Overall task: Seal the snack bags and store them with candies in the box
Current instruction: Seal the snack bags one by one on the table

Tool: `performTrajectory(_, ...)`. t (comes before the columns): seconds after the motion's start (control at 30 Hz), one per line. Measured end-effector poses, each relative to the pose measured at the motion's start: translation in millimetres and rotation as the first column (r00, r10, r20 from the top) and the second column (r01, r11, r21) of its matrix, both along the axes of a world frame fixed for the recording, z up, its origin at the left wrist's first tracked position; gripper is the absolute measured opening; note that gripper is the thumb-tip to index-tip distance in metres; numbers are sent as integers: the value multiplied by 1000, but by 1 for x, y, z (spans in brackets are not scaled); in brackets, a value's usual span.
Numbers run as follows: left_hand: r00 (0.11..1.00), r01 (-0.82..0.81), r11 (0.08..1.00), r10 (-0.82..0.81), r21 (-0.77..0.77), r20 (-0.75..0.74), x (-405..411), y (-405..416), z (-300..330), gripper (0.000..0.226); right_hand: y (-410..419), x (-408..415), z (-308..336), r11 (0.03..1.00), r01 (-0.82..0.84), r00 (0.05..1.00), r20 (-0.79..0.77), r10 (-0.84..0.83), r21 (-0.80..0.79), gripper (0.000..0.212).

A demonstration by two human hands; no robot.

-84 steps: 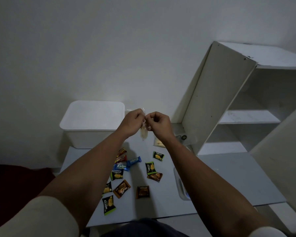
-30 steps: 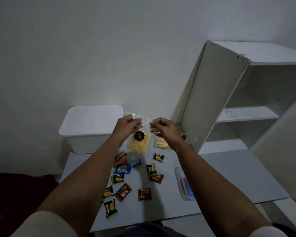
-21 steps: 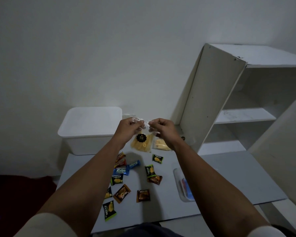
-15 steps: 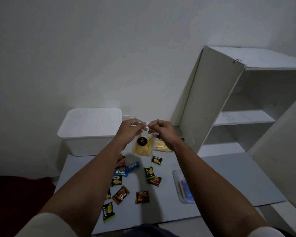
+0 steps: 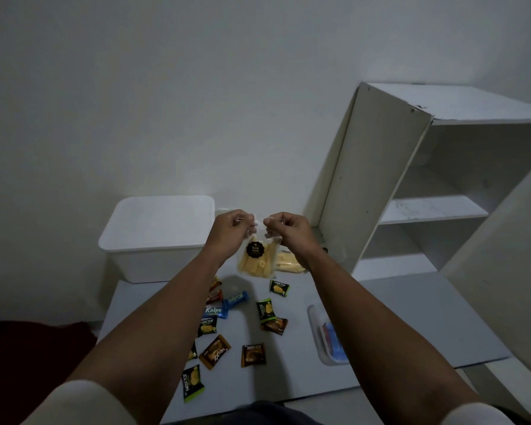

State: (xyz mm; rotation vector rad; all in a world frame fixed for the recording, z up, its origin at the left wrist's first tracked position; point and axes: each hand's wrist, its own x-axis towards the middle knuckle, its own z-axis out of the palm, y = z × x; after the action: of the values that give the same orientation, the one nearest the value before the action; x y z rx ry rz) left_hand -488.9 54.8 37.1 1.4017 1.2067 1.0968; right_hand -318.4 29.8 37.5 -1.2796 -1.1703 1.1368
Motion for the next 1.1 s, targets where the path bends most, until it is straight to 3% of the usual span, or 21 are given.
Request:
performTrajectory(0.13,999,-36,999,36,13,-34,-4,4,-3,18,-3,4,-5,999,-12,999,-40,10,-50,14)
performTrajectory(0.37,998,-37,997,40,-61,49,-5,0,-4,23,-4,11,-5,998,37,999,-23,-38,-48,9)
performTrajectory(0.53,1000,3,1000,-3,0,-18,-7,2,-7,25,-6,13,-9,993,21,999,-29,-24,-112,13)
performTrajectory(0.63,997,31,999,-30,10,-71,-5,3,-10,22,-7,9,-11,999,11,1000,26,-10,-49,22)
performTrajectory(0.73,959,-179,976,202,126,-201,2,1,-12,16,-6,2,-11,994,67,985,151,-79,83,21)
performTrajectory(0.8,916,-336,935,352,110,-192,8,-4,-6,31,-4,-3,-11,985,99,973,196,-126,140,20)
performTrajectory(0.9,956,-246,969,238,-26,-171,16,-3,-1,44,-2,-12,-13,978,78,961,247,-125,191,15)
performTrajectory(1.0,990,-140,983,136,-122,-42,17,-2,-1,36,-3,-20,-19,971,5,955,285,-75,238,11)
performTrajectory(1.1,998,-57,990,56,-132,-14,15,0,-1,31,-6,-22,-19,975,15,972,226,-66,221,11)
